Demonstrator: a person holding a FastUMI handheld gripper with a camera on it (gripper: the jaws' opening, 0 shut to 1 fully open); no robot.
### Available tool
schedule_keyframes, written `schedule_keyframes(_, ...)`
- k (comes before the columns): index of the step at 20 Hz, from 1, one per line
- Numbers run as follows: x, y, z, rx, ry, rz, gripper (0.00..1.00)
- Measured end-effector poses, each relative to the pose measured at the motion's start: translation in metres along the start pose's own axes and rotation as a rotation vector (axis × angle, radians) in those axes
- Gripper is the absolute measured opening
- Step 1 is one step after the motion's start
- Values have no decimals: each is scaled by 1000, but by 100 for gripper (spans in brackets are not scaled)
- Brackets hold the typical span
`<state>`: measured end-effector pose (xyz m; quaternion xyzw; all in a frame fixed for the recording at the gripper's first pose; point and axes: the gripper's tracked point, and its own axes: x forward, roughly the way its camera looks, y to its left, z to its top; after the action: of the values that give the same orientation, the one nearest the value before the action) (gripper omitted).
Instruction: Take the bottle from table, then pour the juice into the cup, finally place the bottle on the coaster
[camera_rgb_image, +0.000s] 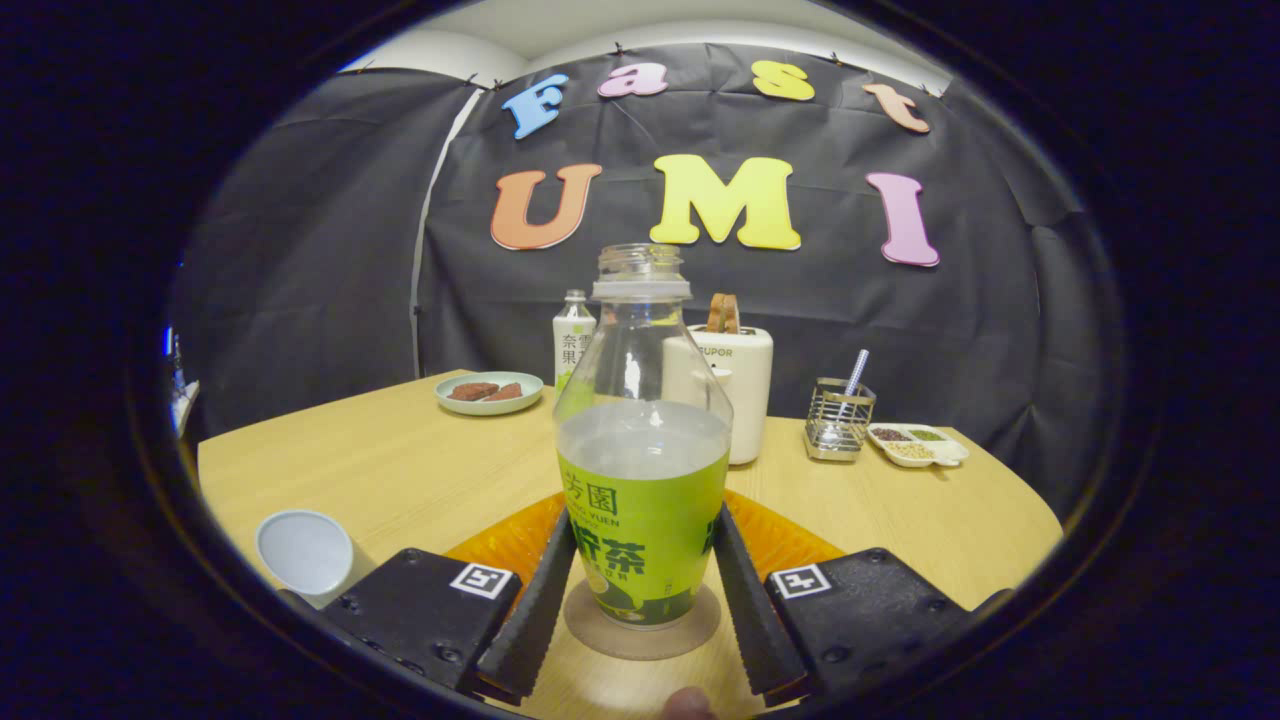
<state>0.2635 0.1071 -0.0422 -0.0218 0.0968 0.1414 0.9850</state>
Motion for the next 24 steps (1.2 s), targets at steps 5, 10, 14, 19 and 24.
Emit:
schedule_keyframes(5,-4,0,-7,21,16,0,93)
schedule_keyframes(10,-24,-6,-2,58,12,-14,100)
schedule_keyframes(14,-75,-7,4,100,-15,-28,100)
schedule_keyframes(19,-167,-11,18,93,-88,-105,100)
schedule_keyframes(24,-243,-6,27,72,-163,-201,100)
